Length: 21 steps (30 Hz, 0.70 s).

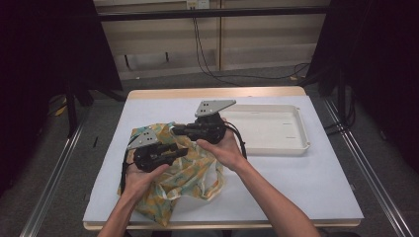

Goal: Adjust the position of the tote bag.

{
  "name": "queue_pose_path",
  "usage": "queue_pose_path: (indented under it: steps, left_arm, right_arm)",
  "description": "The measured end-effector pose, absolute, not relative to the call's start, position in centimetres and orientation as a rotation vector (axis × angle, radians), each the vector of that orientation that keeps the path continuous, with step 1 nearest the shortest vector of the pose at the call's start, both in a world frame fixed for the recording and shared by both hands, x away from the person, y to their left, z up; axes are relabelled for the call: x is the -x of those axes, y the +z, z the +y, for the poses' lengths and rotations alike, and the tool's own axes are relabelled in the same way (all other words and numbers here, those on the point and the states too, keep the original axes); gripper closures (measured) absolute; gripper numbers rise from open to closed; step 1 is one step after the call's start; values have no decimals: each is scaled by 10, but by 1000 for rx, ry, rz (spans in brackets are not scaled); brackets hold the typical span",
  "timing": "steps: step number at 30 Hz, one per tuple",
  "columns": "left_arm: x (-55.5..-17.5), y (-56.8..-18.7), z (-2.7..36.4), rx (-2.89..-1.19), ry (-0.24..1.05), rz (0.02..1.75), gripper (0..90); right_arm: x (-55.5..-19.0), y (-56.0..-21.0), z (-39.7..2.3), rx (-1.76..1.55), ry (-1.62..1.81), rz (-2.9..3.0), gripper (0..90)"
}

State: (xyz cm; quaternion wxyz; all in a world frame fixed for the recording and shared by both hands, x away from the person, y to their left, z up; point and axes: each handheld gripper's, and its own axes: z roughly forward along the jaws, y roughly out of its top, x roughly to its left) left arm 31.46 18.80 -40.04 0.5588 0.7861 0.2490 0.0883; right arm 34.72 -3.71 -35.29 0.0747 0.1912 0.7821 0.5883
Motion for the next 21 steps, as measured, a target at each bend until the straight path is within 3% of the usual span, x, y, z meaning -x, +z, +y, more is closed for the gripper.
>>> queue_pose_path:
  steps: [1, 6, 7, 11, 12, 19, 21]
  left_arm:
    - [-314, -397, 196, -1827, 228, 604, 900]
    - [-316, -390, 218, -1789, 237, 642, 900]
    - [-318, -388, 225, -1778, 232, 648, 900]
    - [-320, -384, 243, -1761, 246, 682, 900]
    - [-320, -383, 247, -1760, 245, 684, 900]
    - [-322, -385, 282, -1739, 275, 746, 900]
    - [-323, -388, 292, -1717, 273, 776, 900]
  right_arm:
    - [-349, -354, -41, -598, 1763, 2340, 900]
    - [-353, -357, -50, -622, 1728, 2320, 900]
    - [-355, -360, -53, -646, 1700, 2307, 825]
    - [-360, -368, -53, -672, 1643, 2321, 733]
    - [-361, -375, -50, -685, 1613, 2332, 655]
    - [-362, -393, -47, -716, 1602, 2358, 597]
    - [-363, -396, -48, -714, 1621, 2364, 622]
